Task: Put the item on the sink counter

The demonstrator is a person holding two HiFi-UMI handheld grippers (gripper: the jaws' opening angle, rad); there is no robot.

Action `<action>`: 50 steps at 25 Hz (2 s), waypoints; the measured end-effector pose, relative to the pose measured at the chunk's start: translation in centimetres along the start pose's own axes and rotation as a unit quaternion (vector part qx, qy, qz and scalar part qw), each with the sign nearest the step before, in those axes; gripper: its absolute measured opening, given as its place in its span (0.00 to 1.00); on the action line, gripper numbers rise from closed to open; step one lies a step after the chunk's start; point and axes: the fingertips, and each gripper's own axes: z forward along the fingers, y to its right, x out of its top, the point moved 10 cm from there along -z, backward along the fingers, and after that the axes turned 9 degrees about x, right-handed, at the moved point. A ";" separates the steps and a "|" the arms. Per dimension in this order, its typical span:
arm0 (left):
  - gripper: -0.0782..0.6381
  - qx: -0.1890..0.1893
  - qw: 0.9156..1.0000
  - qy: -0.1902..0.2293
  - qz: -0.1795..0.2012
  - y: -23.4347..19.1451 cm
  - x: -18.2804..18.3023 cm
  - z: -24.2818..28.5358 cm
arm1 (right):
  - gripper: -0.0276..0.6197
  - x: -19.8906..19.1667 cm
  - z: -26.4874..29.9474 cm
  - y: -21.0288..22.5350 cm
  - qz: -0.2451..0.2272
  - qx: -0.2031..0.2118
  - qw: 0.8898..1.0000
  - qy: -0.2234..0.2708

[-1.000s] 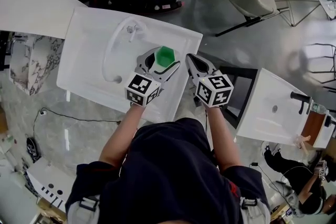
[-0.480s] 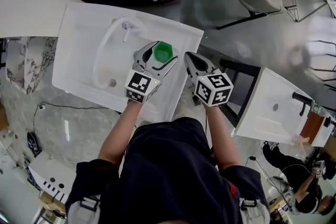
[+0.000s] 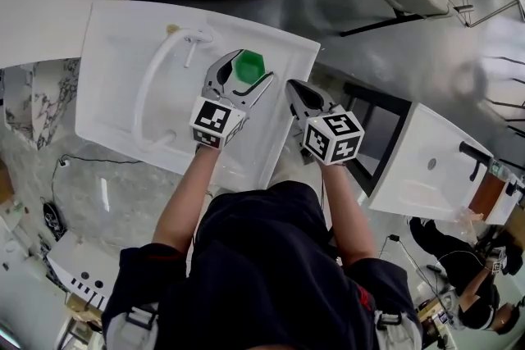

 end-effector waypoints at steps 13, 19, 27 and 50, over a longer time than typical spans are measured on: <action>0.57 -0.003 1.000 0.027 -0.002 -1.3 -0.8 2.5 | 0.10 -1.4 1.5 0.1 0.014 0.017 1.000 -0.022; 0.57 -0.007 1.000 0.023 0.011 -1.1 -1.2 3.5 | 0.10 -1.8 1.4 0.2 0.018 0.015 0.999 -0.028; 0.57 -0.007 1.000 0.025 0.014 -1.2 -1.6 4.2 | 0.10 -2.1 1.7 0.5 0.023 0.016 0.999 -0.033; 0.57 -0.003 0.999 0.040 0.005 -0.8 -2.8 5.8 | 0.10 -2.8 1.5 0.9 0.030 0.017 0.999 -0.042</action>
